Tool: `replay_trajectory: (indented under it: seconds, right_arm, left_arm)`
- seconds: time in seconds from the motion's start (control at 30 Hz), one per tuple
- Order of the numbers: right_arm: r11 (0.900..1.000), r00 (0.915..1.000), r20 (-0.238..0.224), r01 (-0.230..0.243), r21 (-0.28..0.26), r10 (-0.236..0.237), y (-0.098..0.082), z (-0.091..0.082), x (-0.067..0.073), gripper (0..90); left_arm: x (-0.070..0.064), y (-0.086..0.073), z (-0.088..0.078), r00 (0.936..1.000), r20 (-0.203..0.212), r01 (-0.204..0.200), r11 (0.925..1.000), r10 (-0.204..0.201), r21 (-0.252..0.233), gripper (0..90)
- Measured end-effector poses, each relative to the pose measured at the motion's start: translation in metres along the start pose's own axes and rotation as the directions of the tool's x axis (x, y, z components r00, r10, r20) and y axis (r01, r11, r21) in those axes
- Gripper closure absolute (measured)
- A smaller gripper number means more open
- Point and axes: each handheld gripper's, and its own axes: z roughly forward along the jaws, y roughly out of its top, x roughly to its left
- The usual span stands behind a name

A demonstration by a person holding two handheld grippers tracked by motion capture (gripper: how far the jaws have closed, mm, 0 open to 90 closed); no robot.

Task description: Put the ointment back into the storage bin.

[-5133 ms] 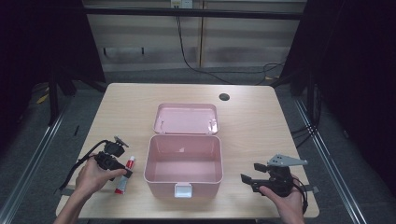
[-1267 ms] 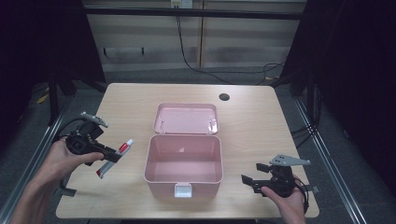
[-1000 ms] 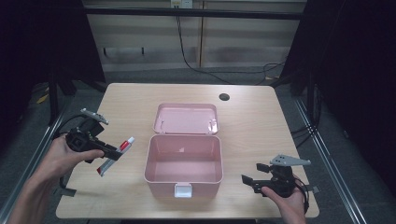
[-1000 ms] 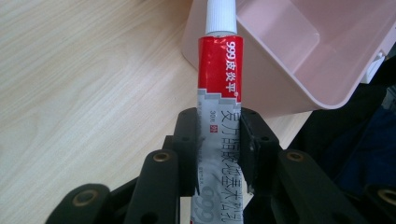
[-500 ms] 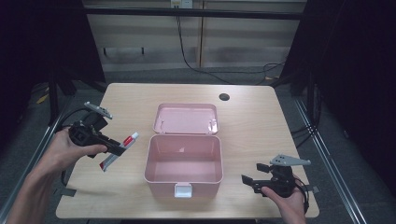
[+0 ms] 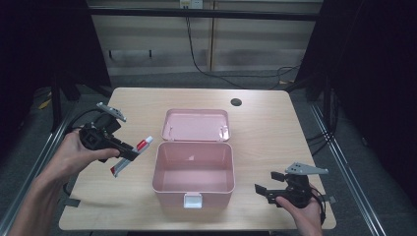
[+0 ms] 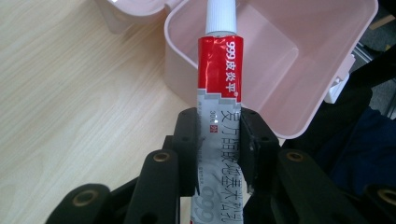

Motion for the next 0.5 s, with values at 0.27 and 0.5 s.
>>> replay_trajectory:
  seconds: [0.27, 0.5]
  right_arm:
    - [1.000, 1.0000, 0.004, -0.002, 0.001, 0.002, 0.000, 0.000, 0.000, 14.9]
    - [1.000, 1.0000, 0.003, -0.004, 0.002, 0.004, 0.000, 0.000, 0.000, 14.9]
  left_arm:
    - [-0.007, 0.012, 0.002, 0.9994, 0.011, -0.032, 0.9995, 0.032, 0.008, 70.4]
    - [-0.016, 0.022, 0.006, 0.9961, 0.014, -0.087, 0.9957, 0.087, 0.032, 70.5]
